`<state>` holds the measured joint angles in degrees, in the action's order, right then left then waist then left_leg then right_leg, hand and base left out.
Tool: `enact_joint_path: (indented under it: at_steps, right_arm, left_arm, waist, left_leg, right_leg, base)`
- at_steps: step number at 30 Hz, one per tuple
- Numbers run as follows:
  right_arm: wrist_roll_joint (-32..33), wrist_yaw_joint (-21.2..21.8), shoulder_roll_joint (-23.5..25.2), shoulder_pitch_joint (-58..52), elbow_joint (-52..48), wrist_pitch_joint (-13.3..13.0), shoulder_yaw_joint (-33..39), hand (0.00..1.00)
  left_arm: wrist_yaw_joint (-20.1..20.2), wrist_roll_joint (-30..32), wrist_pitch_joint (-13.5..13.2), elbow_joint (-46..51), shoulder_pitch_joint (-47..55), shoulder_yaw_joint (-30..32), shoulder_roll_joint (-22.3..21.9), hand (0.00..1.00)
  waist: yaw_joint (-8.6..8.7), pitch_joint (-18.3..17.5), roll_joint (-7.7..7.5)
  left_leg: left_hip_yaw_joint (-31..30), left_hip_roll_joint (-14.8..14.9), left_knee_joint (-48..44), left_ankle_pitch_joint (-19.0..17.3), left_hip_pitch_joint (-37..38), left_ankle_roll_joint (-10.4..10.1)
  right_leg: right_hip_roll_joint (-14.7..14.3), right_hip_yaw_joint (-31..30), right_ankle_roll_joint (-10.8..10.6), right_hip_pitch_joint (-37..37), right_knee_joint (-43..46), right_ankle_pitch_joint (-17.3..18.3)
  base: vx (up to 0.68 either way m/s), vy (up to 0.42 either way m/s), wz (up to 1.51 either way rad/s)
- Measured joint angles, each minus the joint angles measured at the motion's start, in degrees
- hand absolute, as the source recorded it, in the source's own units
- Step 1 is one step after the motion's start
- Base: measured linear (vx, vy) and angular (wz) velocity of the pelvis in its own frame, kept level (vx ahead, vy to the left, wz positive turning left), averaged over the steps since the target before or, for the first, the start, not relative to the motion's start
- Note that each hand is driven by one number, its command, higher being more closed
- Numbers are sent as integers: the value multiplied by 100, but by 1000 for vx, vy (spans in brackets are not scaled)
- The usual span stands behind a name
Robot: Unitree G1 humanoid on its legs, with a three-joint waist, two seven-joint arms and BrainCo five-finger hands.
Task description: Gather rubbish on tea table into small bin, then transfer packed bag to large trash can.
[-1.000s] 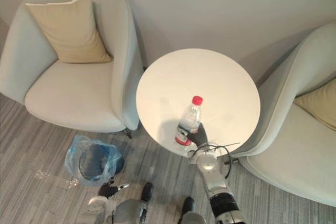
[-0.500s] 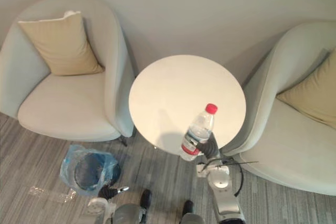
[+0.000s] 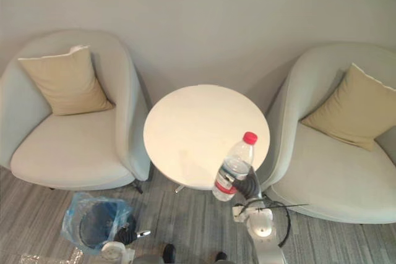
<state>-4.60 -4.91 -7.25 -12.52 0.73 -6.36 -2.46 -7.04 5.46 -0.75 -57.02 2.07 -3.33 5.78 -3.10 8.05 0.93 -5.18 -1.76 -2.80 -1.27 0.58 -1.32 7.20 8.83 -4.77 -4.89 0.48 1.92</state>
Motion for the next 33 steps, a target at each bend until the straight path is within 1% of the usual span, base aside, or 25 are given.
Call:
enact_joint_path:
  at_steps: [3,4,5,6,7,8,9,10,11,12,15,16,18,19,20,21,22,24,26,27,28,29,30,31,33]
  right_arm:
    - [-51,-58,2,85,0,0,-25,100]
    - [-83,-80,6,195,1,0,-45,100]
    - [-190,-115,2,301,8,7,-38,100]
    - [-204,-126,-1,318,8,7,-37,100]
    - [-211,-157,35,369,10,6,1,100]
    - [-208,-246,29,374,26,15,101,100]
    - [-207,-262,29,374,23,14,142,100]
    - [-209,-304,26,383,11,9,226,100]
    - [-212,-411,20,428,17,10,375,100]
    - [-216,-441,36,458,65,28,407,100]
    - [-226,-506,173,440,101,51,307,100]
    - [-231,-505,195,495,197,51,233,100]
    - [-239,-489,238,524,359,88,139,100]
    - [-238,-467,261,484,404,113,99,100]
    - [-239,-464,269,437,412,118,106,100]
    - [-240,-464,268,427,412,118,115,100]
    - [-238,-467,272,414,411,119,118,100]
    - [-238,-465,279,420,411,120,120,100]
    - [-236,-447,287,455,414,120,119,100]
    - [-228,-443,292,467,413,118,118,100]
    - [-225,-446,308,452,418,122,127,100]
    - [-226,-444,291,409,425,140,142,100]
    - [-225,-435,275,351,422,161,128,100]
    - [-227,-406,269,314,413,176,127,100]
    - [-228,-391,264,185,249,180,141,100]
  left_arm:
    - [-7,-7,-10,27,4,6,-75,0]
    - [-1,-6,-8,66,11,7,-114,0]
    - [0,-2,-9,139,13,4,-154,0]
    - [0,-2,-8,142,11,4,-157,0]
    - [-4,-13,-6,141,-1,13,-183,0]
    - [1,6,20,117,-57,-48,-221,0]
    - [3,13,25,107,-44,-94,-222,0]
    - [4,60,23,84,-32,-154,-233,0]
    - [0,153,33,16,-36,-262,-247,0]
    - [-2,151,34,17,-61,-245,-232,0]
    - [-24,169,26,67,-88,-336,-62,0]
    - [-32,173,29,68,-87,-347,-55,0]
    - [-30,179,32,42,-85,-451,-31,0]
    - [-27,189,32,-2,-78,-501,-7,0]
    - [-21,178,44,-50,-75,-495,17,0]
    - [-21,179,50,-59,-78,-493,15,0]
    - [-23,164,60,-96,-95,-468,39,0]
    - [-18,161,112,-104,-183,-430,45,0]
    - [-13,170,118,-133,-242,-430,3,0]
    - [-4,171,119,-208,-261,-430,-22,0]
    - [9,169,118,-228,-268,-405,10,0]
    - [11,170,119,-234,-275,-369,-55,0]
    - [17,186,114,-222,-272,-300,-99,0]
    - [16,188,117,-226,-262,-249,-111,0]
    - [14,223,117,-220,-235,-206,-153,0]
  waist:
    - [-25,1,148]
    - [-12,-13,221]
    - [-21,4,242]
    - [-19,10,240]
    - [10,48,184]
    - [16,56,178]
    - [38,58,159]
    - [85,58,155]
    - [162,35,236]
    - [160,50,190]
    - [147,109,-89]
    - [142,124,-108]
    - [164,162,-54]
    - [268,169,-26]
    - [355,162,-15]
    - [377,167,-4]
    - [415,157,-12]
    - [406,180,-100]
    - [377,220,-114]
    - [390,230,-137]
    - [453,270,-206]
    - [480,283,-172]
    - [417,276,-160]
    - [416,236,-92]
    - [426,198,-36]
  left_leg:
    - [-169,23,-53,126,-222,-44]
    - [-168,16,-237,239,-575,-80]
    - [-160,0,-190,477,-774,-100]
    - [-164,-1,-125,540,-784,-107]
    - [55,40,-1,536,-794,-61]
    - [1116,192,-998,-168,-842,172]
    - [1303,230,-1145,-296,-787,181]
    - [1531,298,-1230,-451,-640,122]
    - [1547,394,-732,-624,-409,-58]
    - [1515,335,-598,-509,-388,-50]
    - [1379,31,191,-86,-114,74]
    - [1385,-45,324,-49,-19,147]
    - [1303,-110,460,-30,143,183]
    - [1110,-119,452,-30,198,191]
    - [801,-107,460,16,191,266]
    - [649,-84,463,39,164,294]
    - [379,-65,453,73,119,333]
    - [14,-66,447,151,43,361]
    - [-267,-70,392,152,8,365]
    - [-421,-94,322,106,-29,296]
    - [-600,-207,198,39,-60,189]
    - [-648,-206,101,2,-72,139]
    - [-685,-141,-76,-91,-124,49]
    - [-799,-101,-311,-259,-210,-30]
    - [-837,-34,-697,-511,-375,-85]
  right_leg:
    - [14,253,11,109,103,15]
    - [18,377,46,335,303,39]
    - [46,543,73,494,355,38]
    - [59,586,88,507,352,34]
    - [184,850,163,554,327,-8]
    - [332,1175,168,521,442,-9]
    - [385,1246,165,500,461,-8]
    - [442,1353,148,468,473,-16]
    - [405,1520,62,519,511,-57]
    - [446,1529,34,533,522,-78]
    - [661,1513,-4,637,641,-137]
    - [767,1437,-3,708,864,-129]
    - [869,1238,1,735,1280,-130]
    - [853,952,41,765,1597,-121]
    - [713,388,207,882,1971,-33]
    - [572,107,253,923,2058,114]
    - [258,-235,180,987,2024,428]
    - [-187,-429,211,1012,1862,729]
    - [-533,-509,289,1214,1787,815]
    - [-635,-694,301,1315,1584,780]
    - [-576,-743,364,1241,1331,511]
    - [-572,-556,393,1157,1304,567]
    - [-580,-373,474,1111,1327,607]
    - [-608,-211,545,1028,1308,644]
    - [-695,68,574,828,1129,659]
  base:
    - [-72,-25,49]
    - [-135,-22,59]
    - [-135,-22,58]
    - [-144,-10,62]
    - [-113,39,86]
    - [-125,43,92]
    - [-63,56,87]
    - [-68,84,78]
    - [-70,113,72]
    - [-92,124,57]
    - [-108,128,26]
    - [-113,149,4]
    - [-87,117,18]
    - [-7,81,73]
    - [19,53,89]
    - [53,-40,104]
    - [74,-125,88]
    - [74,-184,92]
    - [66,-209,75]
    - [84,-182,93]
    - [102,-185,99]
    - [147,-178,83]
    - [174,-185,63]
    - [212,-201,63]
    - [186,-141,65]
